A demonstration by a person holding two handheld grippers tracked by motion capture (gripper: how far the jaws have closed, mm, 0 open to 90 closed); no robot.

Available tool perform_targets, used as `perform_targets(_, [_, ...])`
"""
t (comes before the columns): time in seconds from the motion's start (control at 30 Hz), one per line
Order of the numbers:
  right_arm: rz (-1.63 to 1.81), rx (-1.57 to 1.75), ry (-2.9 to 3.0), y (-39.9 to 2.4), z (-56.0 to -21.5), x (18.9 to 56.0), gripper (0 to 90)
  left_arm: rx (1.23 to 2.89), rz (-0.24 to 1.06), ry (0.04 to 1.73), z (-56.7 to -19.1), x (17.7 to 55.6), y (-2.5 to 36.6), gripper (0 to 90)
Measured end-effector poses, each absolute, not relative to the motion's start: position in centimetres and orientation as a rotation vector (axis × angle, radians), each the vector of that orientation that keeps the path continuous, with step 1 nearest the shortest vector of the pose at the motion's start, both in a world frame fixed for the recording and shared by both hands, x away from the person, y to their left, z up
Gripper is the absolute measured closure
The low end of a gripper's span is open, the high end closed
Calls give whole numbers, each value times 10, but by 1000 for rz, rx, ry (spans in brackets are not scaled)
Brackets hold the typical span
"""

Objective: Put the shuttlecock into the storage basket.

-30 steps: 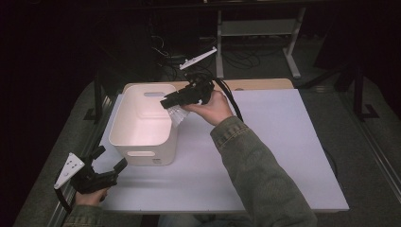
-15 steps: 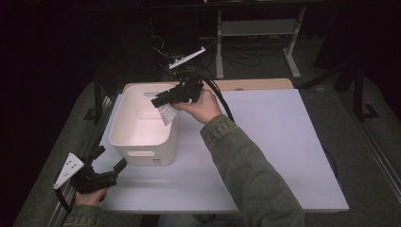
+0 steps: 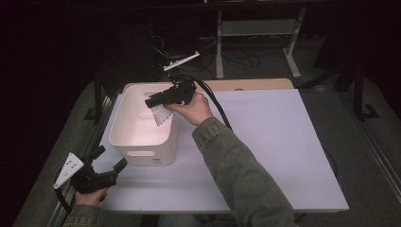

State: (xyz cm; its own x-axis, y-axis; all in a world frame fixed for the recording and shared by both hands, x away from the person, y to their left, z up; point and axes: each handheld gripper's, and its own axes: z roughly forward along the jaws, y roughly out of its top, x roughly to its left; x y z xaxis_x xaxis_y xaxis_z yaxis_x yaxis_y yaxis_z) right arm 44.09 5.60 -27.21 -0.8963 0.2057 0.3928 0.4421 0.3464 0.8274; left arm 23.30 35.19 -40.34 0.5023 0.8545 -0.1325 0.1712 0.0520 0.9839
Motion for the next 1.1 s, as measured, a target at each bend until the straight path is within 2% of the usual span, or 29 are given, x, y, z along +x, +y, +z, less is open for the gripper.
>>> perform_targets(0.6, [-1598, -641, -2318, 70, -289, 446, 623, 1461, 660, 954, -403, 233, 353, 0])
perform_targets(0.67, [-1604, -673, -2283, 72, -291, 447, 510, 1461, 660, 955, -403, 233, 353, 0])
perform_targets(0.93, [-1589, -674, -2300, 70, -293, 446, 217, 1463, 661, 955, -403, 233, 353, 0])
perform_targets(1.1, [-1581, -642, -2348, 67, -290, 444, 125, 1462, 661, 954, -403, 233, 352, 0])
